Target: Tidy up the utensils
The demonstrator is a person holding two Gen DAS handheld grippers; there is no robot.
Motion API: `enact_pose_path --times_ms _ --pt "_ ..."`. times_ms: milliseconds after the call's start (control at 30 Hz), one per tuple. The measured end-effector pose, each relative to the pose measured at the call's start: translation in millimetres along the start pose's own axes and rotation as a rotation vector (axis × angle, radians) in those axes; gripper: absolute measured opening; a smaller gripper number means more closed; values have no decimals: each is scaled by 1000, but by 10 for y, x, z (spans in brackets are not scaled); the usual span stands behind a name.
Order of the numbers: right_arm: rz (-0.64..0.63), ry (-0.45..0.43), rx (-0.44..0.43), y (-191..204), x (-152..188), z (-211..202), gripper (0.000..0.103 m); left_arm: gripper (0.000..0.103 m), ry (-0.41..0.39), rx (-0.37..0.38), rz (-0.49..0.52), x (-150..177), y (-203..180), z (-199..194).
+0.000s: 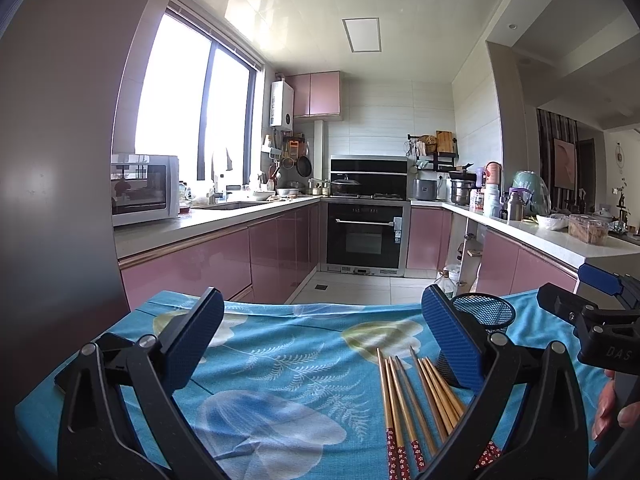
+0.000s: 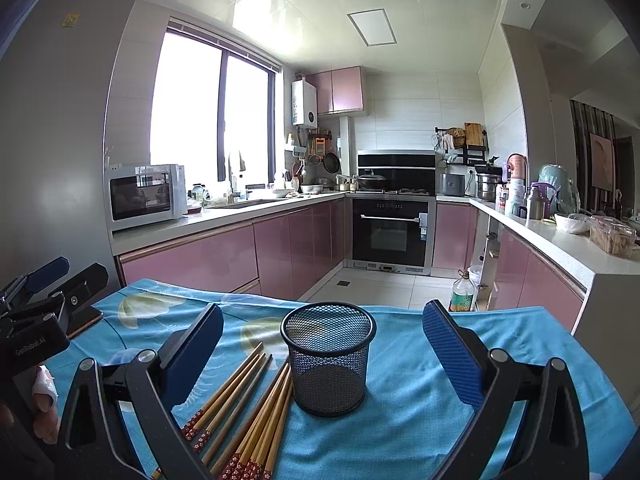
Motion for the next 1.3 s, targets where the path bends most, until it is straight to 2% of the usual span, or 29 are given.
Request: enact_pose_path --times_ms 1300 --pt "2 5 -9 33 -18 1 97 97 9 -5 -13 -8 -5 4"
Point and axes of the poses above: each gripper's, at about its wrist camera, not at the fingertips, and z roughly the way its jaws point, y to its left, x to its underside, the point moved 9 cm from there along z, roughly the way its jaws point, and after that the axes turned 10 degrees about x, right-handed, at the moved point
